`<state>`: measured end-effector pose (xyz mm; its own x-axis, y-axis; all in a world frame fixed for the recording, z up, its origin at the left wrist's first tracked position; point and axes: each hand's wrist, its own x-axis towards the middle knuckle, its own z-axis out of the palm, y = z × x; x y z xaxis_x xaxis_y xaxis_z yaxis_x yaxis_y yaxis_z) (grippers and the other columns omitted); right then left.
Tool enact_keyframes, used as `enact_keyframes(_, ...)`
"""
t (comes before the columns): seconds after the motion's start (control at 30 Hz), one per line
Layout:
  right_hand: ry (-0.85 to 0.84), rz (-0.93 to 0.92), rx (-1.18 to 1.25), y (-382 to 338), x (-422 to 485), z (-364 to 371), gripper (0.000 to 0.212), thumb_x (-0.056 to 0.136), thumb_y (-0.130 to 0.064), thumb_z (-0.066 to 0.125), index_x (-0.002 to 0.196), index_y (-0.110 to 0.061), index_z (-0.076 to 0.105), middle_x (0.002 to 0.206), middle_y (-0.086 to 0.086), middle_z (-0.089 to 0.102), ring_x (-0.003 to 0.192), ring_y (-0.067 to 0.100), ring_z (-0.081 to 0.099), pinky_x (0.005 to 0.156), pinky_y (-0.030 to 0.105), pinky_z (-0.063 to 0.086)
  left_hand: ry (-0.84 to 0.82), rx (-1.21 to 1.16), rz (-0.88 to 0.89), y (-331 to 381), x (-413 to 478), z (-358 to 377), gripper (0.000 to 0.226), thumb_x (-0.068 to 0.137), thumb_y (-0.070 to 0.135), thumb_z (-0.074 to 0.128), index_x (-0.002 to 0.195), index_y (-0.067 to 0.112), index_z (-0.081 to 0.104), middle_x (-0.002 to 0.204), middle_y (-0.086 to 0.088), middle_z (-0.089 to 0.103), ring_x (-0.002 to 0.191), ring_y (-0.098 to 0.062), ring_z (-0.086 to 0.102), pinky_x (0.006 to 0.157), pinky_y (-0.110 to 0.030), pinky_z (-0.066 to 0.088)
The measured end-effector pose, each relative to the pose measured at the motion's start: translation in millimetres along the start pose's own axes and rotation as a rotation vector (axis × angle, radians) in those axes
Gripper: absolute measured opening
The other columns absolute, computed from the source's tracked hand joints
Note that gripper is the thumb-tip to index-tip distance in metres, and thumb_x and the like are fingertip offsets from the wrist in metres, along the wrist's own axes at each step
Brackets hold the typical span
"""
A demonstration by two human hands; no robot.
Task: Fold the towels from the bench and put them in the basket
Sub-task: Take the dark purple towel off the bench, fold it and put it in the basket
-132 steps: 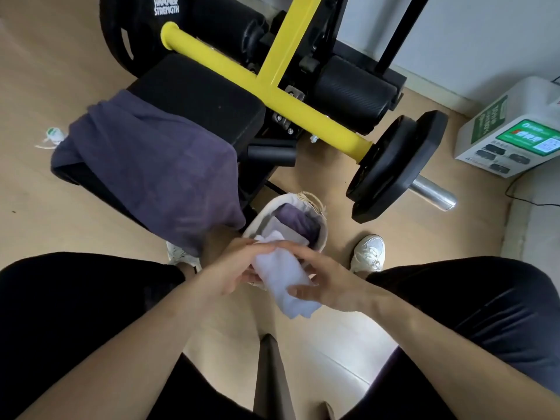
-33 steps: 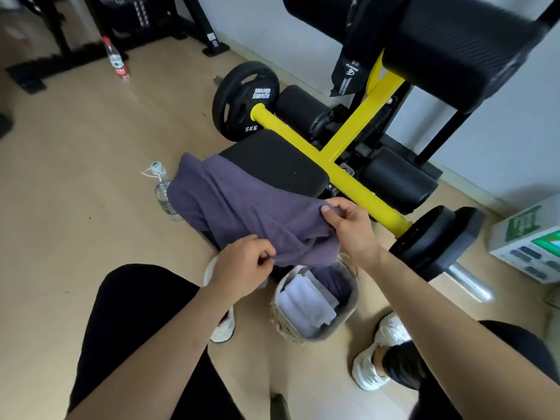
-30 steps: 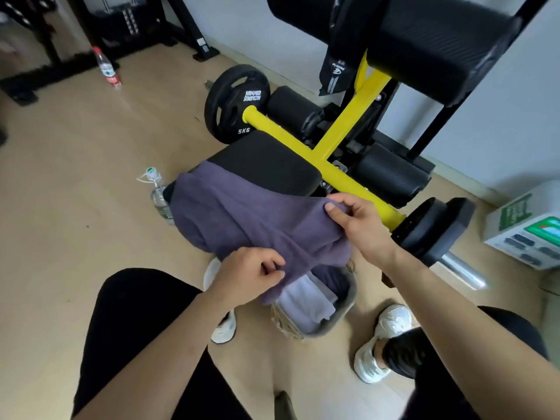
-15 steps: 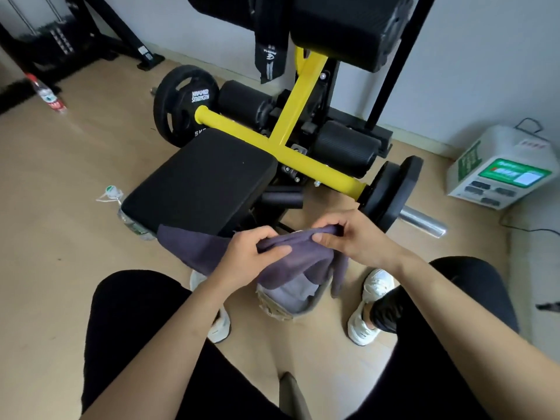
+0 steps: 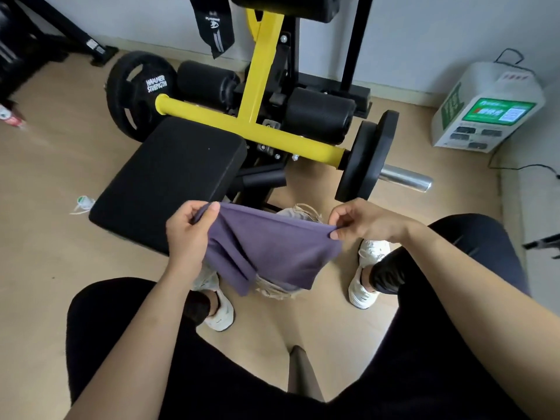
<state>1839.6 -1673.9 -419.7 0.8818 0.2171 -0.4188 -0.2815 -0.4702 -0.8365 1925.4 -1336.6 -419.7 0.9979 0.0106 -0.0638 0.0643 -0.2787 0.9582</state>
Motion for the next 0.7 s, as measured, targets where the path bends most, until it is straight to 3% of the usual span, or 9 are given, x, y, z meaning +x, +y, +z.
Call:
enact_keyframes(0.13, 0.188, 0.036, -0.002, 8, 2, -4, 0.004, 0.085, -0.003, 0.076, 0.089, -0.002, 0.074, 0.077, 0.007, 0.067, 0.067, 0.009, 0.057, 0.067, 0.025, 0.048, 0.095, 0.013, -0.040, 1, 0, 2, 0.011, 0.096, 0.021, 0.070, 0.092, 0.011, 0.068, 0.078, 0.010, 0.063, 0.070, 0.006, 0.060, 0.064, -0.007, 0.047)
enact_keyframes(0.2, 0.344, 0.028, 0.029, 6, 3, -3, 0.005, 0.087, -0.003, 0.073, 0.089, 0.001, 0.073, 0.075, 0.008, 0.067, 0.058, 0.003, 0.055, 0.060, 0.019, 0.047, 0.123, 0.015, -0.062, 1, -1, 4, 0.007, 0.097, 0.020, 0.067, 0.097, 0.014, 0.070, 0.084, 0.009, 0.067, 0.078, 0.000, 0.063, 0.065, -0.007, 0.048)
enact_keyframes(0.37, 0.593, -0.064, 0.134, -10, 5, 11, 0.003, 0.088, -0.008, 0.074, 0.086, -0.008, 0.074, 0.069, 0.006, 0.064, 0.050, 0.005, 0.052, 0.047, 0.024, 0.046, -0.041, 0.011, -0.052, 3, -6, 9, 0.010, 0.097, 0.015, 0.067, 0.102, 0.015, 0.076, 0.093, 0.001, 0.077, 0.093, -0.011, 0.071, 0.081, -0.025, 0.054)
enact_keyframes(0.47, 0.627, -0.171, 0.131, -21, 4, 28, 0.022, 0.085, -0.009, 0.078, 0.104, -0.019, 0.072, 0.073, 0.007, 0.062, 0.058, 0.011, 0.052, 0.051, 0.021, 0.048, -0.188, 0.049, 0.022, 8, -18, 19, 0.011, 0.095, 0.013, 0.070, 0.102, 0.017, 0.077, 0.091, 0.006, 0.077, 0.090, -0.006, 0.071, 0.079, -0.019, 0.053)
enact_keyframes(0.57, 0.576, -0.245, 0.132, -39, 4, 43, 0.045, 0.082, -0.008, 0.080, 0.123, -0.021, 0.067, 0.073, -0.005, 0.059, 0.062, 0.005, 0.051, 0.060, 0.018, 0.048, -0.302, 0.048, 0.074, 12, -28, 32, 0.014, 0.094, 0.008, 0.071, 0.100, 0.019, 0.077, 0.089, 0.006, 0.077, 0.086, -0.004, 0.070, 0.075, -0.015, 0.051)
enact_keyframes(0.7, 0.426, -0.291, 0.132, -50, 10, 63, 0.036, 0.081, -0.009, 0.081, 0.115, -0.016, 0.071, 0.073, -0.004, 0.063, 0.063, 0.001, 0.054, 0.066, 0.016, 0.047, -0.409, 0.024, 0.100, 19, -38, 46, 0.011, 0.093, 0.004, 0.070, 0.098, 0.011, 0.077, 0.088, -0.006, 0.077, 0.083, -0.011, 0.070, 0.074, -0.019, 0.053)
